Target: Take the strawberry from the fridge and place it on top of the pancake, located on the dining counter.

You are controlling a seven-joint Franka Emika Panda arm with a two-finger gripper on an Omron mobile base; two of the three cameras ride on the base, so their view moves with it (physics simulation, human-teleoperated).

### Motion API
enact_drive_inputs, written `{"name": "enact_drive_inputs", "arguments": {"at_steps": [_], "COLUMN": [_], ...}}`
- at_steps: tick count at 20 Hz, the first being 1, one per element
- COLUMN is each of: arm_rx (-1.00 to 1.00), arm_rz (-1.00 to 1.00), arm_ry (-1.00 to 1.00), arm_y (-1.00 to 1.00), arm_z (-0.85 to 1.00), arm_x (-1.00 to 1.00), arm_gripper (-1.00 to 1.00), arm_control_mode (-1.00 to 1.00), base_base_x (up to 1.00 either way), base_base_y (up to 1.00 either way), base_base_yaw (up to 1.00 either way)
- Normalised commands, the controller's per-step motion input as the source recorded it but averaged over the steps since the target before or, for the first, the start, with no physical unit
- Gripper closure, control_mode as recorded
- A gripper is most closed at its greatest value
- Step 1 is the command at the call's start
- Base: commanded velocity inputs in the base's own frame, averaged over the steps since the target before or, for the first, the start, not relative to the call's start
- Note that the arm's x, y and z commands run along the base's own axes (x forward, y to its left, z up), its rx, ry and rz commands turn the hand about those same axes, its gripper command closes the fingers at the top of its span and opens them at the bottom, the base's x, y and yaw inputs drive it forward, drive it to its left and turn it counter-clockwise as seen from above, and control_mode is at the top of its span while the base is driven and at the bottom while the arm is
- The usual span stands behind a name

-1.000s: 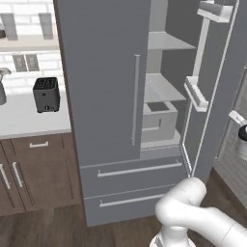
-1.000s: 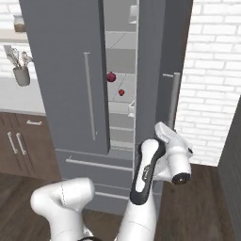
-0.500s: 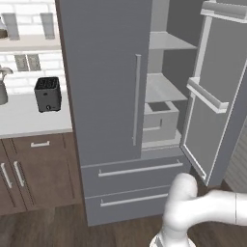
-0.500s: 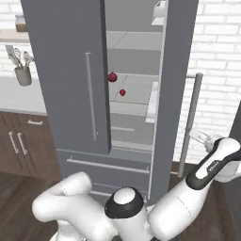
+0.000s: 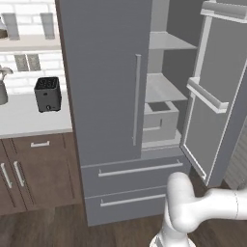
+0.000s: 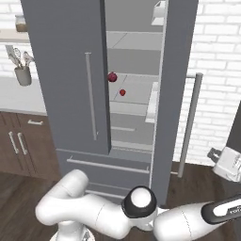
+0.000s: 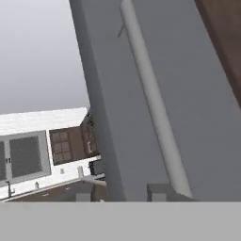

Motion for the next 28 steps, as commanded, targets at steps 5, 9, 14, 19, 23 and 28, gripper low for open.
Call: {"name": "enact_drive_inputs", "arguments": {"at_steps": [5,9,14,19,23,28], "arm_rx": [-0.14,-0.01,0.00,0.08,0.17,0.03], "arm_rz": [-0.05,-0.15,-0.47,-0.81,-0.82,-0.50], "arm_ry": [-0.22,-0.20,-0.17,-0.03,-0.14,-0.18], "arm_y": [1.00,1.00,1.00,0.52,0.46,0.98], "arm_z": [0.00,0.00,-0.22,-0.60,-0.54,-0.01], "arm_x": [-0.69,-0.04,0.07,0.31,-0.04,-0.60], "arm_gripper": [-1.00,-1.00,-1.00,-1.00,-1.00,-1.00], "arm_control_mode": [-1.00,-1.00,-1.00,-1.00,-1.00,-1.00], "base_base_x": [0.00,0.00,0.00,0.00,0.00,0.00], "base_base_y": [0.00,0.00,0.00,0.00,0.00,0.00], "base_base_yaw": [0.00,0.00,0.00,0.00,0.00,0.00]}}
